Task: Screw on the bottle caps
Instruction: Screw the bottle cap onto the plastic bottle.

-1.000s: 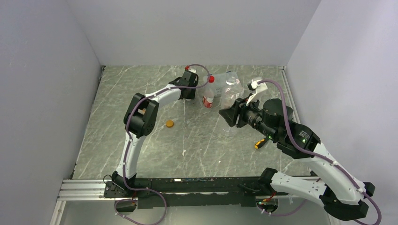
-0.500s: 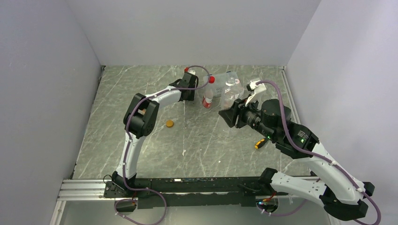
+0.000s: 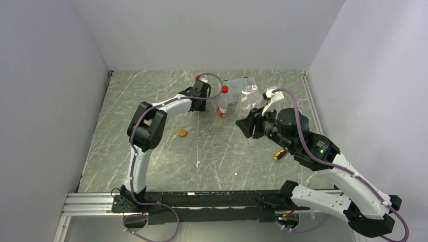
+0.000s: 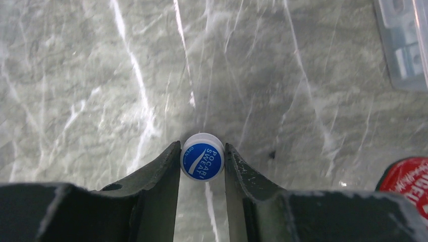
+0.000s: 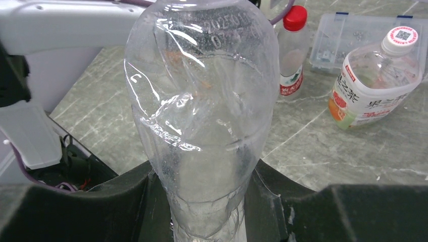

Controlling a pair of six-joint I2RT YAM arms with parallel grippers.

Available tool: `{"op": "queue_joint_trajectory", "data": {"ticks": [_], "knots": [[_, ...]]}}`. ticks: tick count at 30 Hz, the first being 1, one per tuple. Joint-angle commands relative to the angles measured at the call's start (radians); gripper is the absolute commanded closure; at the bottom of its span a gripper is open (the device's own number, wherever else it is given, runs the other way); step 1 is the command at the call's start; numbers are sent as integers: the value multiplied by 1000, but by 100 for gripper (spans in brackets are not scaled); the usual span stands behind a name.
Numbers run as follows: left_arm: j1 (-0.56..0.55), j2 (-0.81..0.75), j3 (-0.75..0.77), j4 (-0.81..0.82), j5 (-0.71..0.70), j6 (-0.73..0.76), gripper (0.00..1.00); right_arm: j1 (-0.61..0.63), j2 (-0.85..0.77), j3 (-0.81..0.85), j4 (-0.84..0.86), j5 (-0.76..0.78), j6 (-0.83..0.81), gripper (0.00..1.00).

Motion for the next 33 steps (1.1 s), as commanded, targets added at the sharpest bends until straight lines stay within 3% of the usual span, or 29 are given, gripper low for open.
{"op": "queue_joint_trajectory", "data": {"ticks": [1,25,33], "knots": [[-2,-126,-35,-25,8,28,79,-1,-13,-15,26,36,-23,57],[15,-179,-26,-87,94,27,84,-1,7,-41,33,23,-32,57],[79,-283,56,-325,328,46,86,-1,38,-77,64,-24,-78,57]]}}
